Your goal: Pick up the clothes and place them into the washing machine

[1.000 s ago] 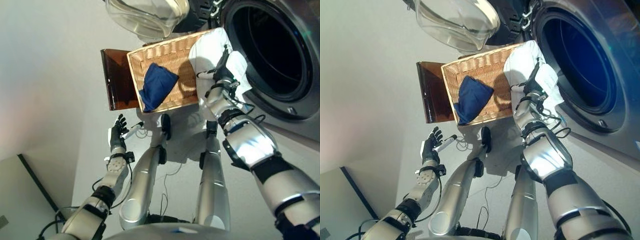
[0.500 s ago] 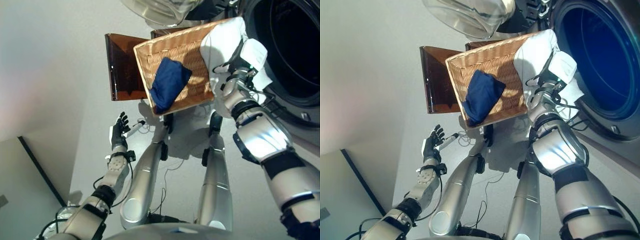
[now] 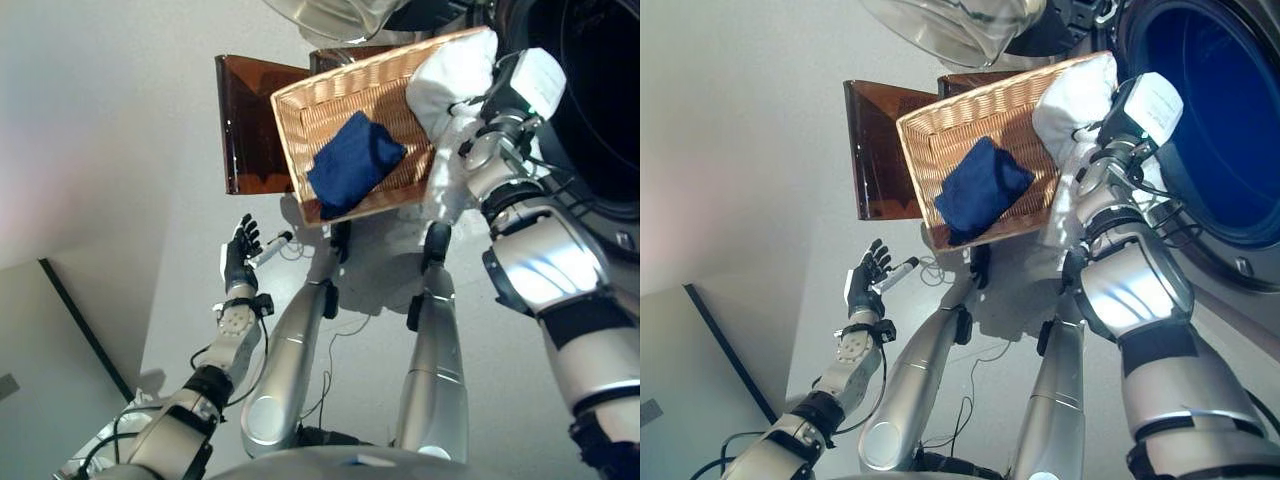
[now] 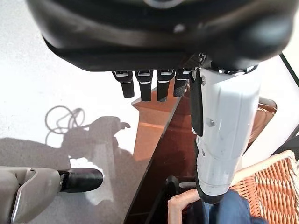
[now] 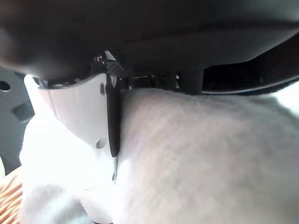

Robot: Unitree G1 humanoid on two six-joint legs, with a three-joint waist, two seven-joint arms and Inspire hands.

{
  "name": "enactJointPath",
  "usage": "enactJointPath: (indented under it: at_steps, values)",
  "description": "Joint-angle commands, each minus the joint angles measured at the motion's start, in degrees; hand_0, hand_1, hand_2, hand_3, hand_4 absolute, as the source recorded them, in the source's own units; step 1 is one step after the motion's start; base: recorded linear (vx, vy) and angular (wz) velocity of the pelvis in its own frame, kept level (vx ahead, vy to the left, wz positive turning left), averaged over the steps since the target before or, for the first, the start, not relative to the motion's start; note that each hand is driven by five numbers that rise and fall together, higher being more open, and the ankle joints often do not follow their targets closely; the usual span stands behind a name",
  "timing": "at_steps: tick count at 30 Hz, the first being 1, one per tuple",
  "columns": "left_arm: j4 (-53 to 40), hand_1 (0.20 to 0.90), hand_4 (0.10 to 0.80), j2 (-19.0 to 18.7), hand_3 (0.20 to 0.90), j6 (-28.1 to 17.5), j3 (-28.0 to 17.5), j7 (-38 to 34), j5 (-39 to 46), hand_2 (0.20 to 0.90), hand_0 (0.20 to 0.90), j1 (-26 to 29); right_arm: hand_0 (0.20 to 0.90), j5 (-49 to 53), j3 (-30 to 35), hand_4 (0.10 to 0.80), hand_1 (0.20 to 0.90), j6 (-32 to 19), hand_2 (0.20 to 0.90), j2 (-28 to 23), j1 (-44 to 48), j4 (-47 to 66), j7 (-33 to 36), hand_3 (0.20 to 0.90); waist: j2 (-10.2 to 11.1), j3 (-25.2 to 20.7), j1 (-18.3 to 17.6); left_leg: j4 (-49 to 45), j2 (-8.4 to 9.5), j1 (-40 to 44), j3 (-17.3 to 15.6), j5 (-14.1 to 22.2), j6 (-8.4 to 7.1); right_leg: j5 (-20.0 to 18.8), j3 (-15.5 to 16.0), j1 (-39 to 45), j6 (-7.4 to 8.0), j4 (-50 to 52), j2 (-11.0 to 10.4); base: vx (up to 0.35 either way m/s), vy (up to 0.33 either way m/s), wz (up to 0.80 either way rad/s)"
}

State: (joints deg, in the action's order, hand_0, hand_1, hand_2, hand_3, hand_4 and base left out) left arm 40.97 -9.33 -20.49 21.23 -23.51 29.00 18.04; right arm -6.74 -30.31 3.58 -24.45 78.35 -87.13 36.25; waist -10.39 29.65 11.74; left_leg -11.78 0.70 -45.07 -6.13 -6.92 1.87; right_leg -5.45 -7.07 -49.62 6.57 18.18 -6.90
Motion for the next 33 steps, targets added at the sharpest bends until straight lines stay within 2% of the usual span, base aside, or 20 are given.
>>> enactJointPath:
  at_steps: [1,16,25,28,33]
  values:
    - [-2.41,0.900,0.800,-1.71,0.900,-3.48,0.12,-2.37,-0.42,0.900,0.900,-0.38,0.200,2.68,-0.27,0.300,0.200,-3.77,0.200,1.16,1.45,4.24,1.39,0.200,-6.43,0.15,-0.01,4.41,-0.91,-0.98,-1.09,-2.73,-3.89,7.07,-3.09,2.52,-2.82,5.71,0.14,0.000,0.000,0.00]
    - [0.70,0.900,0.800,-2.21,0.900,-3.28,-0.85,-1.59,-0.17,0.900,0.900,-1.28,0.200,11.59,4.22,0.300,0.200,-9.45,0.200,4.67,-1.32,9.13,2.27,0.200,-5.05,0.15,-1.97,4.29,-1.40,4.04,-1.96,-1.31,-3.60,7.57,-3.46,7.12,-2.65,5.01,0.69,0.014,-0.002,-0.03]
    - [1.50,0.900,0.800,-2.14,0.900,-3.21,-1.39,-1.18,0.18,0.900,0.900,-2.46,0.200,28.15,11.78,0.300,0.200,-19.16,0.200,7.35,-11.43,24.91,1.21,0.200,-3.85,0.14,-4.09,4.24,-1.43,7.55,-2.68,-0.19,-3.34,8.17,-3.67,10.86,-2.35,4.09,0.50,0.023,0.003,-0.04]
    - [1.59,0.900,0.800,-1.75,0.900,-3.21,-0.72,-0.19,0.78,0.900,0.900,-3.59,0.200,36.07,15.08,0.300,0.200,-23.56,0.200,8.19,-17.49,32.64,-0.73,0.200,-3.92,-0.04,-4.88,3.88,-1.54,8.46,-3.07,0.31,-3.16,8.40,-4.10,11.75,-2.26,3.99,0.48,0.018,0.006,-0.13]
    - [1.76,0.900,0.800,-1.12,0.900,-3.36,-0.15,1.27,1.24,0.900,0.900,-4.97,0.200,42.80,17.88,0.300,0.200,-27.57,0.200,9.70,-23.87,39.69,-3.32,0.200,-4.53,-0.91,-5.37,3.59,-1.56,9.07,-3.45,0.69,-3.08,8.57,-4.55,12.26,-2.15,3.75,0.27,0.019,0.015,-0.09]
